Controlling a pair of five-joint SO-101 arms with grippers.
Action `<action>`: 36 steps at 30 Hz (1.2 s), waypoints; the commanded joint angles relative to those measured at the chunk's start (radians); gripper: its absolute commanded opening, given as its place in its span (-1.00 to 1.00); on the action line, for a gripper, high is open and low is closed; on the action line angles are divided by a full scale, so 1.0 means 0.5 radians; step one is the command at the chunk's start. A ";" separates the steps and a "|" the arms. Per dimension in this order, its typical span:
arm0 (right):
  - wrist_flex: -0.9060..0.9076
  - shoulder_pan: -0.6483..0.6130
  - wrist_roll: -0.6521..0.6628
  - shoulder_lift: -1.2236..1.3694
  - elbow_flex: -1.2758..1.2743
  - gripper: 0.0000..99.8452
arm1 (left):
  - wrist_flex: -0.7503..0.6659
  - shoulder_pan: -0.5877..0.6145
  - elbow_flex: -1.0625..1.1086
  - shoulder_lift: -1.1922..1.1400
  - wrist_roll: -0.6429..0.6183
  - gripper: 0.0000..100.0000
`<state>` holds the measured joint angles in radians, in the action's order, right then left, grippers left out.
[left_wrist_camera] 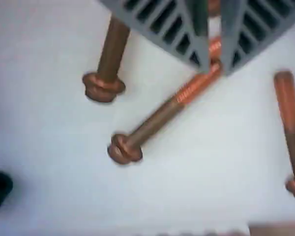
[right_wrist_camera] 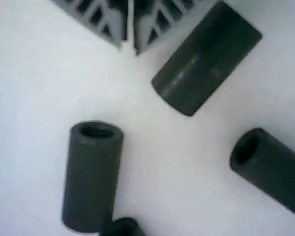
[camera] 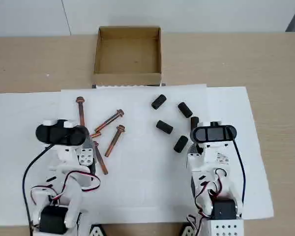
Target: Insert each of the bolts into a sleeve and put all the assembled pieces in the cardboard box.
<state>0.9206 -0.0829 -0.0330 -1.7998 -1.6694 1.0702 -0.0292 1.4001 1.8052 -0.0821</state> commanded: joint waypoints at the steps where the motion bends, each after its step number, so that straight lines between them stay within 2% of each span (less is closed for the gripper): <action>1: 0.005 0.005 0.009 -0.032 -0.028 -0.99 | 0.003 0.015 -0.207 0.006 0.068 -0.99; 7: 0.005 0.005 0.009 -0.032 -0.028 -0.99 | 0.150 0.018 -0.486 -0.132 0.068 -0.99; 21: 0.005 0.005 0.009 -0.032 -0.028 -0.99 | 0.525 0.018 -1.689 -1.458 -0.071 -0.99; 36: 0.005 -0.008 0.009 -0.032 -0.028 -0.99 | 0.516 0.018 -1.984 -1.967 -0.080 -0.99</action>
<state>0.9206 -0.0829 -0.0330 -1.7998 -1.6694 1.3295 -0.0245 0.4595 0.8508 -0.1128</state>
